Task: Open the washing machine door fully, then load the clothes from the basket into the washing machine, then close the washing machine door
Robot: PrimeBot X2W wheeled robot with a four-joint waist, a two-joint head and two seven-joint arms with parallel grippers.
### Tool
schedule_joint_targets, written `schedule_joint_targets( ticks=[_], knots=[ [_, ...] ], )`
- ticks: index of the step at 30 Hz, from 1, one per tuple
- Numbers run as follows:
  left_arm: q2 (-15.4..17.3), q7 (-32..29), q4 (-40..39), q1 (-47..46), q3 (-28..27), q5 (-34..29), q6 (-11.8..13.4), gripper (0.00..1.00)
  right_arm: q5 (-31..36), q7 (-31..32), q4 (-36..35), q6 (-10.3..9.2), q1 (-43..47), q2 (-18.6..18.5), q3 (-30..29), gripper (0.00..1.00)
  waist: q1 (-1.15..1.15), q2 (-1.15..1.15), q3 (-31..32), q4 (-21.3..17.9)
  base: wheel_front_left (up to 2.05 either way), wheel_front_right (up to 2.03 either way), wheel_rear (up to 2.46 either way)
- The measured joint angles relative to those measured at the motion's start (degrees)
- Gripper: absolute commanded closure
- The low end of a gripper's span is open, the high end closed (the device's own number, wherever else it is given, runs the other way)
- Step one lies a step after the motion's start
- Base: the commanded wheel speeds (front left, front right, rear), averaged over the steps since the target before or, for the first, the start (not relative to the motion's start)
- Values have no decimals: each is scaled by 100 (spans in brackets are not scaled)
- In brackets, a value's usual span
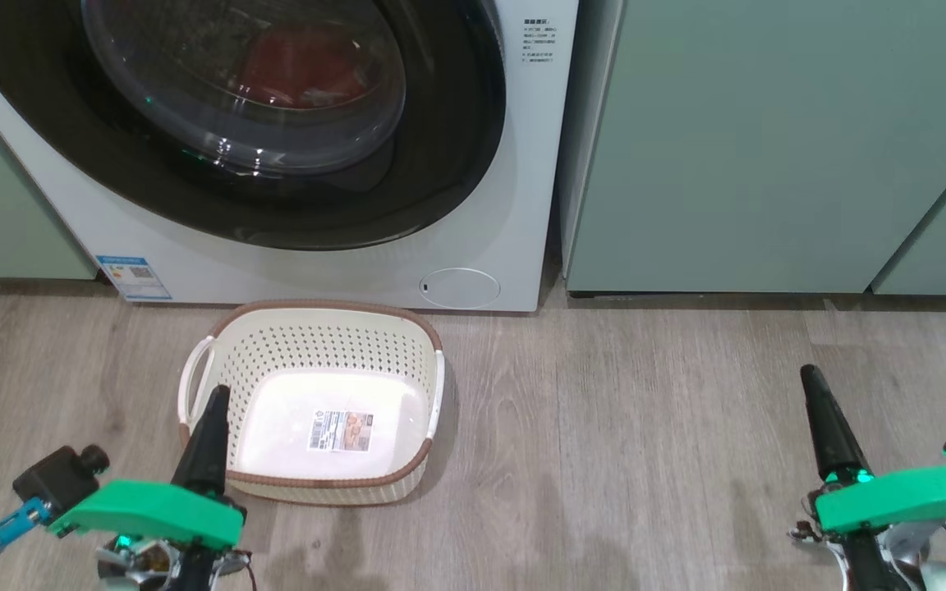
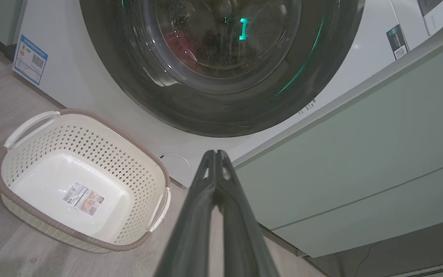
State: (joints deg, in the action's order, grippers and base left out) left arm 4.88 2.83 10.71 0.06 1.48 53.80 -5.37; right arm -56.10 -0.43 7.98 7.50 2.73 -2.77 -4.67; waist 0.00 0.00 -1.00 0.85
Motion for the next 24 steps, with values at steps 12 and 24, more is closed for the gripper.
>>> schedule_joint_targets(
  ticks=[12, 24],
  knots=[
    [-54, -181, 116, -31, -141, 762, -34, 100, -750, 97, 156, 0, -114, -7, -16, 100, 0, 0, 17, -17, 0, 0, 0],
    [-89, -378, 194, -119, -244, 1529, -56, 100, -1499, 197, 320, -1, -221, -23, -42, 100, 0, 0, 33, -35, 0, 0, 0]
  ],
)
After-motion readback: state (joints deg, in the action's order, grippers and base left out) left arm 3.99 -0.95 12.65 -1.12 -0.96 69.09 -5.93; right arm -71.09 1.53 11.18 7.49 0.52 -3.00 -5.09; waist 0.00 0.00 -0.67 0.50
